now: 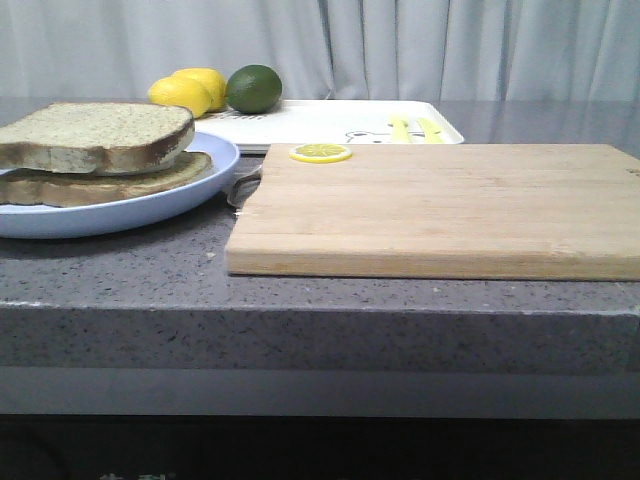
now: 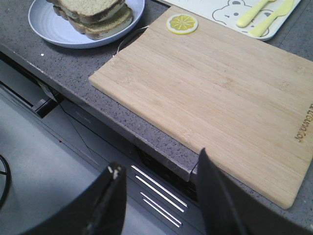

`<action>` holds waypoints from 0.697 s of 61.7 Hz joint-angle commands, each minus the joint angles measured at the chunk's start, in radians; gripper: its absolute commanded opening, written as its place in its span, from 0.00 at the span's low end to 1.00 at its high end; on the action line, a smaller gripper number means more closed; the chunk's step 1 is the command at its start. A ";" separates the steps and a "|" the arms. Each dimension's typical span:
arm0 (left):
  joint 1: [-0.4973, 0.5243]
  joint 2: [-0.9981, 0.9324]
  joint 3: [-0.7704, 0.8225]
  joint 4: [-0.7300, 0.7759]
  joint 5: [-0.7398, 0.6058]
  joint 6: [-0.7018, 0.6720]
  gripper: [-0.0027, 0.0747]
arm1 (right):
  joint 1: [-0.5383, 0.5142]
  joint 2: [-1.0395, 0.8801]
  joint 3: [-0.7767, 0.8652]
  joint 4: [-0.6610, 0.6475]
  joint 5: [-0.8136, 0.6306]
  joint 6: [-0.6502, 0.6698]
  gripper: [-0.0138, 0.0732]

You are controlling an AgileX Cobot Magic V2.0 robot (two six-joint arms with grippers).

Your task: Place bread and move sandwich to tray

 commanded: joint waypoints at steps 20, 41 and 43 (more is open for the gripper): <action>0.268 0.354 -0.285 -0.006 0.254 -0.033 0.77 | -0.004 0.003 -0.020 -0.003 -0.053 -0.003 0.57; 0.483 0.644 -0.377 -0.444 0.315 0.188 0.77 | -0.004 0.003 -0.020 -0.003 -0.051 -0.003 0.57; 0.492 0.669 -0.377 -0.480 0.314 0.202 0.77 | -0.004 0.003 -0.020 -0.003 -0.051 -0.003 0.57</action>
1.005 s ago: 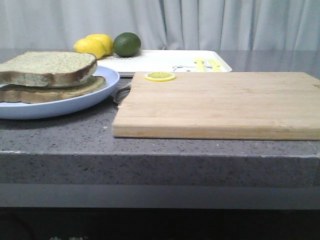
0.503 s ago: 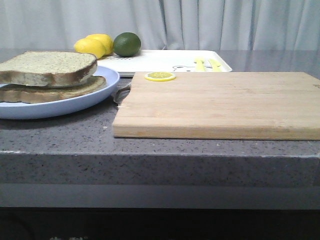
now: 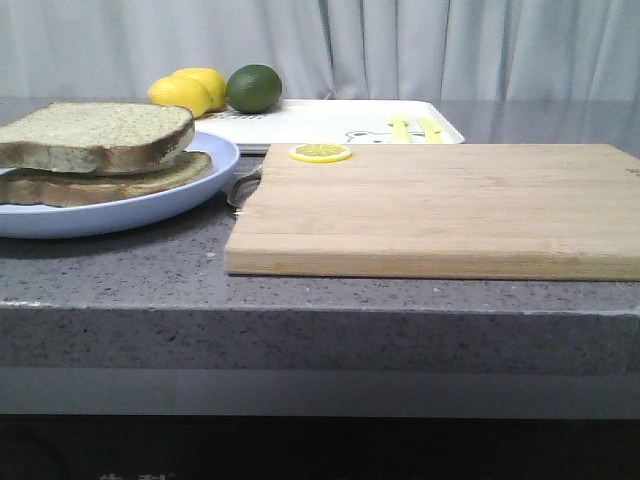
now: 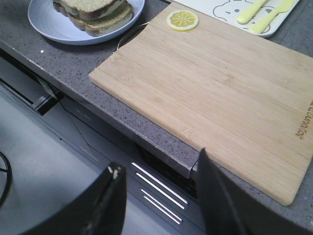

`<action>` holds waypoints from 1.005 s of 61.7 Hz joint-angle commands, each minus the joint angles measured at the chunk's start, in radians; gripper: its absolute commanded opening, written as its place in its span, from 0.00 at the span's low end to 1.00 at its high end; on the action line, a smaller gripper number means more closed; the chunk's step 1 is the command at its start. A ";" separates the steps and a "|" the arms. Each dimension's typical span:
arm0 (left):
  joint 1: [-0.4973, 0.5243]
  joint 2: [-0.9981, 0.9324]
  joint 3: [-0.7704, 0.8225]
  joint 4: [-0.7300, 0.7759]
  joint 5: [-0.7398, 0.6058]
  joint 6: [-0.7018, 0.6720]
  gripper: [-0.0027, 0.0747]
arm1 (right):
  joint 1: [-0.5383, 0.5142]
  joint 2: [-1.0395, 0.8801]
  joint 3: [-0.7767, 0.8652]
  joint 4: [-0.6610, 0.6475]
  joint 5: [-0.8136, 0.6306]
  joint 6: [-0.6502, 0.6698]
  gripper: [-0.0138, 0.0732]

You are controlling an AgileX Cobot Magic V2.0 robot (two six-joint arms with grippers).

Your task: Place bread and move sandwich to tray

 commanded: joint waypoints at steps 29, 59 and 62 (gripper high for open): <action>0.036 0.242 -0.038 -0.272 -0.129 0.093 0.76 | -0.004 0.003 -0.020 -0.003 -0.060 -0.004 0.57; 0.036 0.309 -0.038 -0.327 -0.169 0.095 0.64 | -0.004 0.003 -0.020 -0.003 -0.060 -0.004 0.57; 0.036 0.309 -0.038 -0.327 -0.169 0.095 0.59 | -0.004 0.003 -0.020 -0.003 -0.060 -0.004 0.57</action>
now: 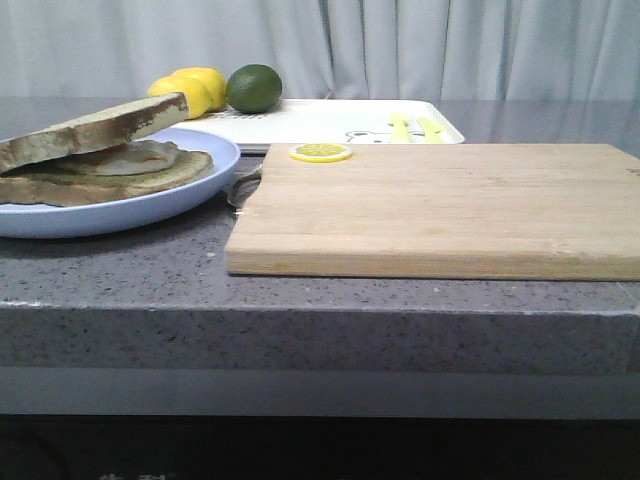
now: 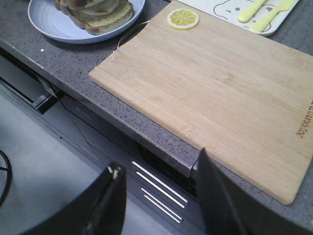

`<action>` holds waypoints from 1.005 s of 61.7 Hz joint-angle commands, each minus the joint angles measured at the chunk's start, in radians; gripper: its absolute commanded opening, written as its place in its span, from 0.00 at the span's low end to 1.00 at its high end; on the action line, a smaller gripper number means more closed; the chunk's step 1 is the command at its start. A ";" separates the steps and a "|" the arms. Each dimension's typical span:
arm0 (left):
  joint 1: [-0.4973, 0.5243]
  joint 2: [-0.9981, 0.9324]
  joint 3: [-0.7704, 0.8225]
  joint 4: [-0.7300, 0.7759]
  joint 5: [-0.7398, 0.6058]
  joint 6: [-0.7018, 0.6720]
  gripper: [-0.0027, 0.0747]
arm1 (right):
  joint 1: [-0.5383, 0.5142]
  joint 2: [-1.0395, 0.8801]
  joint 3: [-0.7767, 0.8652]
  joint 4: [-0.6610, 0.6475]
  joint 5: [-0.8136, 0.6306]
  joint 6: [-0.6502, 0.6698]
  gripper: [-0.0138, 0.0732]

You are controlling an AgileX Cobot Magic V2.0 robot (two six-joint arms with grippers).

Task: Place bread and move sandwich to tray
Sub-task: 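Grasp the blue plate rim with the left gripper and lift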

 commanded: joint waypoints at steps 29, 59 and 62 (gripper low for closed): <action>0.001 -0.036 -0.032 -0.044 -0.015 0.003 0.30 | -0.004 0.003 -0.020 -0.003 -0.064 -0.004 0.57; 0.001 -0.015 -0.032 -0.044 0.000 0.003 0.30 | -0.004 0.003 -0.020 -0.003 -0.064 -0.004 0.57; 0.001 -0.015 -0.032 -0.044 -0.002 0.003 0.29 | -0.004 0.003 -0.020 -0.003 -0.064 -0.004 0.57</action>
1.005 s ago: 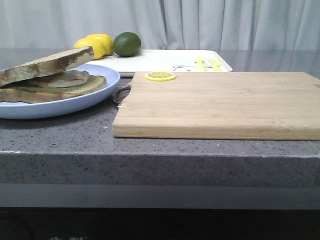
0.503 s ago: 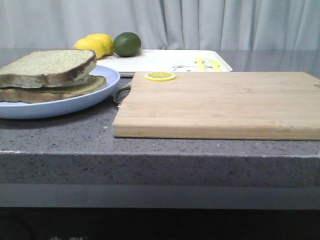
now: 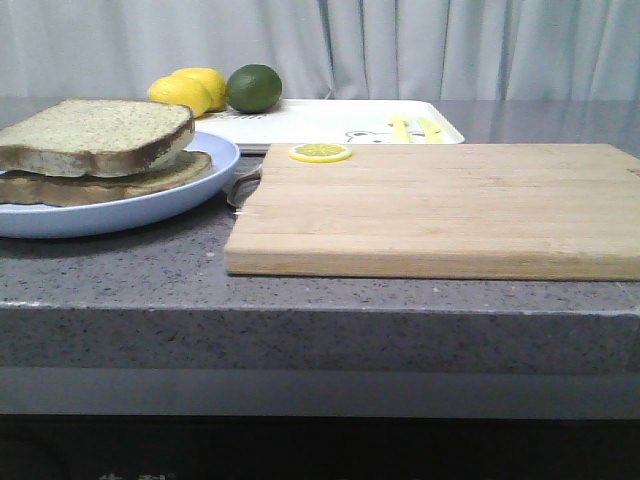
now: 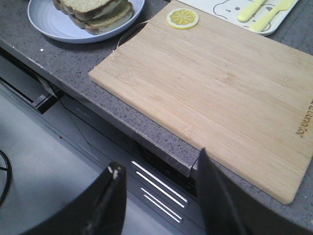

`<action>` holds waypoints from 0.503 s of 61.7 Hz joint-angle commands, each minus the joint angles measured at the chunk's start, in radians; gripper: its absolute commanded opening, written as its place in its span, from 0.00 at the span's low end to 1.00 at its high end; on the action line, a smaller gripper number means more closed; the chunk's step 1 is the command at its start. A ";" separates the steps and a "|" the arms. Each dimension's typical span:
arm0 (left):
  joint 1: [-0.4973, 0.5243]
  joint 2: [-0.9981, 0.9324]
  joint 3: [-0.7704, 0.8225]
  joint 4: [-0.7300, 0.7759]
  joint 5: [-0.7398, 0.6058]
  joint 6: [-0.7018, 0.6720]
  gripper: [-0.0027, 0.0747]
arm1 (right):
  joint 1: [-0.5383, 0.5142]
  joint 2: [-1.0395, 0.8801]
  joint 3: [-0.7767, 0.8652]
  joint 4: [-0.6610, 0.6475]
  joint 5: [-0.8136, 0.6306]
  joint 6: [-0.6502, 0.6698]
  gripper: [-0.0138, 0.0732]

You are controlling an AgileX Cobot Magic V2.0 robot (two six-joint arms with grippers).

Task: Place bread and move sandwich to tray
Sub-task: 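Grasp the blue plate rim with the left gripper and lift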

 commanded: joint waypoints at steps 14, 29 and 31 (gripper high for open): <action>-0.001 -0.030 -0.030 -0.039 0.016 0.021 0.09 | -0.004 0.003 -0.020 -0.003 -0.064 -0.004 0.57; -0.001 -0.030 -0.035 -0.048 0.021 0.023 0.01 | -0.004 0.003 -0.020 -0.003 -0.064 -0.004 0.57; -0.001 -0.030 -0.042 -0.048 0.024 0.023 0.01 | -0.004 0.003 -0.020 -0.003 -0.064 -0.004 0.57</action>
